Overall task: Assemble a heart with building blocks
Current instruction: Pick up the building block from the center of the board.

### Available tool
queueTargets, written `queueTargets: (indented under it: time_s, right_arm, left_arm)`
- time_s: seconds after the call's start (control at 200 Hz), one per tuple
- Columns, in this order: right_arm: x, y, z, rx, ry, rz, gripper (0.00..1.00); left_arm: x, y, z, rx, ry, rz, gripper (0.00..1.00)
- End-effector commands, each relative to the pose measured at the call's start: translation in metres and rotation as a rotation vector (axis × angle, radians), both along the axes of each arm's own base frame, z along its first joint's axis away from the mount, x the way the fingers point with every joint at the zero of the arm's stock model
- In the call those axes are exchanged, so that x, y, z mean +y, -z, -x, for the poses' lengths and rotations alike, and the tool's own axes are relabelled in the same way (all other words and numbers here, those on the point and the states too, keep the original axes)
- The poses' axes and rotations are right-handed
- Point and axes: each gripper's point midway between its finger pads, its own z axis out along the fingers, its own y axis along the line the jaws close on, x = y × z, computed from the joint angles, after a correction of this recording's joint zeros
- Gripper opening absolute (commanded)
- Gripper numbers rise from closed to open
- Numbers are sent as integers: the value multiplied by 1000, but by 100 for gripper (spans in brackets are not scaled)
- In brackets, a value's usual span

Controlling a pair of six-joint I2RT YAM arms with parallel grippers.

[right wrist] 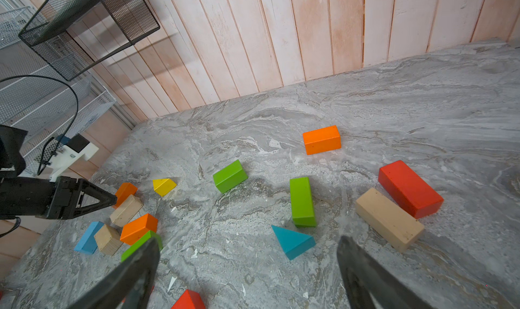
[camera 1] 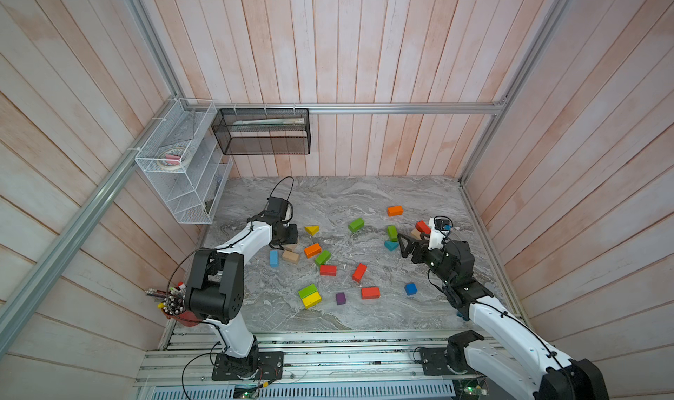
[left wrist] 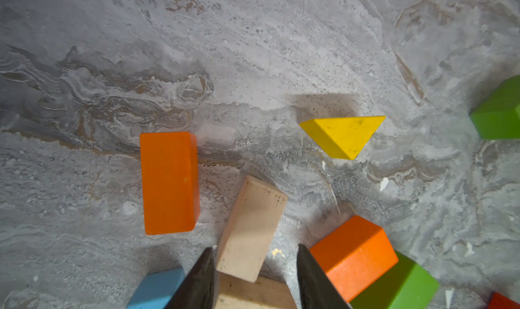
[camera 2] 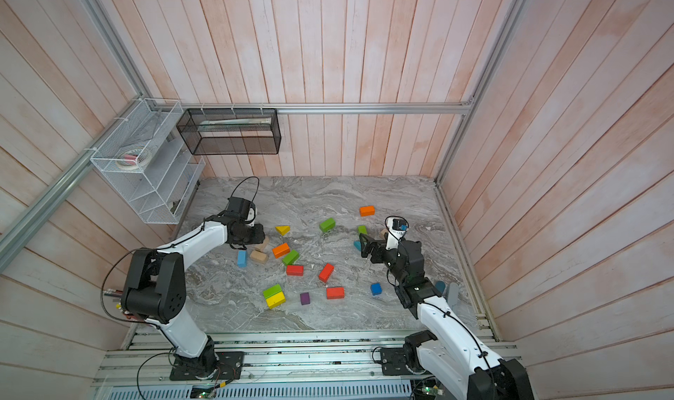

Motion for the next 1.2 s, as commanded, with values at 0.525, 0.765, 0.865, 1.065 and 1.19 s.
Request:
queueTargets:
  time_s: [0.525, 0.765, 0.865, 1.065, 1.19]
  right_arm:
    - [-1, 4, 3, 10, 4, 12, 98]
    - [-2, 5, 5, 10, 7, 11, 98]
    - [-2, 5, 5, 10, 7, 10, 98]
    - [-2, 4, 6, 7, 7, 7, 98]
    - [-2, 3, 7, 6, 7, 5, 98]
  left_arm:
    - [-4, 22, -11, 62, 63, -50, 50]
    - [-6, 30, -8, 85, 74, -69, 51]
    - [-4, 30, -8, 85, 59, -82, 46]
    - [-4, 26, -11, 80, 20, -65, 33]
    - [-6, 25, -15, 86, -41, -33, 30]
